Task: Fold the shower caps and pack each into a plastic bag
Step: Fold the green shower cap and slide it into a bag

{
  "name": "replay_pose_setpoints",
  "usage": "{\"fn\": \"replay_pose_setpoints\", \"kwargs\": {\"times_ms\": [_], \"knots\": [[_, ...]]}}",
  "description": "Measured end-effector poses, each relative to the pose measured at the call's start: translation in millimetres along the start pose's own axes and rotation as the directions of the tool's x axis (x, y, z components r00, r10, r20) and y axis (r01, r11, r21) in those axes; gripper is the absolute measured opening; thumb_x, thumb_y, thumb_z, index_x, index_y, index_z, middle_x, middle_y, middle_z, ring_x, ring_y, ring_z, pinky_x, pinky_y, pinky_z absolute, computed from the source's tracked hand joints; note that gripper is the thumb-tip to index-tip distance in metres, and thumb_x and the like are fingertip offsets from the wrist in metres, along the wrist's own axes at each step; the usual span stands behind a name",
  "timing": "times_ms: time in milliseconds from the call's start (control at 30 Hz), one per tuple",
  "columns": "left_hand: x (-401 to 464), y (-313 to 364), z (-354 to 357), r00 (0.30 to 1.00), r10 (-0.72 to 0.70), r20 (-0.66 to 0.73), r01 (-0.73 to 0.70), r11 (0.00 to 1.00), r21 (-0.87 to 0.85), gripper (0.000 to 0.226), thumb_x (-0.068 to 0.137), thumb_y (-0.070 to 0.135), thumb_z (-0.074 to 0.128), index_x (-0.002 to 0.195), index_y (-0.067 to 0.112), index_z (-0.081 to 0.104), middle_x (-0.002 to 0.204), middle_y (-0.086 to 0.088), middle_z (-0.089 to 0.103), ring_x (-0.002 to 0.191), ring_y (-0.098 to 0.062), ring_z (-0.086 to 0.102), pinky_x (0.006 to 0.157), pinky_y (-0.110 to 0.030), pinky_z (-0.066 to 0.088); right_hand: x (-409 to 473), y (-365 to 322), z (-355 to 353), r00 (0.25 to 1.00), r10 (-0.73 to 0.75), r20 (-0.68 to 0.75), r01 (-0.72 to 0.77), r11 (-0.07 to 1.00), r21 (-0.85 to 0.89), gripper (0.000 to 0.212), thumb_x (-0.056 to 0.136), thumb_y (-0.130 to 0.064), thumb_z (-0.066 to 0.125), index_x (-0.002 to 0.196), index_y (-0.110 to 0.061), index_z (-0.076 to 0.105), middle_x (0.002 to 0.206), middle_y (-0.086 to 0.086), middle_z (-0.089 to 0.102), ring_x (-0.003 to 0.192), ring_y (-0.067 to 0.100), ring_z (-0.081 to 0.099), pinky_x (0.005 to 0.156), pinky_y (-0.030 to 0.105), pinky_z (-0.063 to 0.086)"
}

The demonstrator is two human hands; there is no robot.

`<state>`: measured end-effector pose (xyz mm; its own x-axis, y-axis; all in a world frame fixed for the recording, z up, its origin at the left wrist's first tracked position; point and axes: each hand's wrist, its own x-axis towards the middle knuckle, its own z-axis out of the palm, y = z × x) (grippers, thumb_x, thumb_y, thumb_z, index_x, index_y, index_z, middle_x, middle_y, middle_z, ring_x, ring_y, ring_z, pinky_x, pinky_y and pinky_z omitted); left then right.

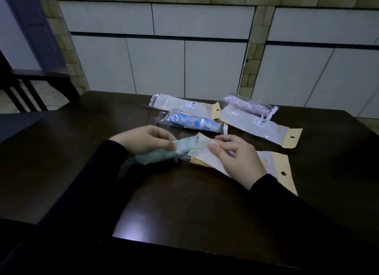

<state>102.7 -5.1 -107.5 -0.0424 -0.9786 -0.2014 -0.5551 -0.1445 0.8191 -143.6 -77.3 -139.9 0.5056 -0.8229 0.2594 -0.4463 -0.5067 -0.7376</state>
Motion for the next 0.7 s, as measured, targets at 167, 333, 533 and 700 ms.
{"fn": "replay_pose_setpoints", "kwargs": {"times_ms": [167, 333, 533, 700], "knots": [[6.2, 17.8, -5.2, 0.994, -0.112, -0.005, 0.11, 0.962, 0.249, 0.034, 0.059, 0.058, 0.071, 0.085, 0.035, 0.075, 0.088, 0.012, 0.074, 0.084, -0.007, 0.063, 0.095, -0.035, 0.047, 0.9, -1.0, 1.0, 0.997, -0.072, -0.04, 0.073, 0.997, 0.018, 0.026, 0.09, -0.037, 0.061, 0.112, -0.027, 0.071, 0.116, -0.022, 0.053, 0.101, -0.014, 0.042, 0.081, -0.007, 0.026], [13.1, 43.0, -1.8, 0.984, -0.089, -0.154, 0.151, 0.874, 0.462, 0.008, 0.08, 0.042, 0.071, 0.08, 0.034, 0.075, 0.082, 0.015, 0.071, 0.082, -0.005, 0.063, 0.087, -0.028, 0.049, 0.3, -1.0, -0.1, 0.991, -0.128, -0.037, 0.129, 0.991, 0.027, 0.026, 0.089, -0.035, 0.063, 0.113, -0.028, 0.07, 0.114, -0.025, 0.053, 0.1, -0.029, 0.039, 0.084, -0.008, 0.024], [23.9, 49.8, 11.2, 0.999, -0.05, 0.015, 0.038, 0.894, 0.446, 0.01, 0.079, 0.037, 0.07, 0.069, 0.038, 0.072, 0.066, 0.021, 0.065, 0.069, -0.003, 0.056, 0.081, -0.029, 0.049, 0.3, -0.3, 3.4, 0.991, -0.094, 0.096, 0.099, 0.994, -0.053, 0.039, 0.083, -0.04, 0.069, 0.12, -0.028, 0.066, 0.126, -0.018, 0.053, 0.11, -0.011, 0.043, 0.097, 0.003, 0.029], [20.7, 33.0, 3.6, 1.0, -0.003, 0.009, 0.001, 0.973, 0.231, 0.025, 0.067, 0.044, 0.079, 0.09, 0.034, 0.077, 0.096, 0.016, 0.073, 0.099, -0.005, 0.064, 0.101, -0.029, 0.043, 4.5, 3.3, 2.5, 0.995, 0.035, 0.096, -0.015, 0.979, -0.202, 0.042, 0.082, -0.052, 0.064, 0.122, -0.036, 0.063, 0.13, -0.018, 0.051, 0.122, 0.004, 0.045, 0.108, 0.038, 0.033]]}}
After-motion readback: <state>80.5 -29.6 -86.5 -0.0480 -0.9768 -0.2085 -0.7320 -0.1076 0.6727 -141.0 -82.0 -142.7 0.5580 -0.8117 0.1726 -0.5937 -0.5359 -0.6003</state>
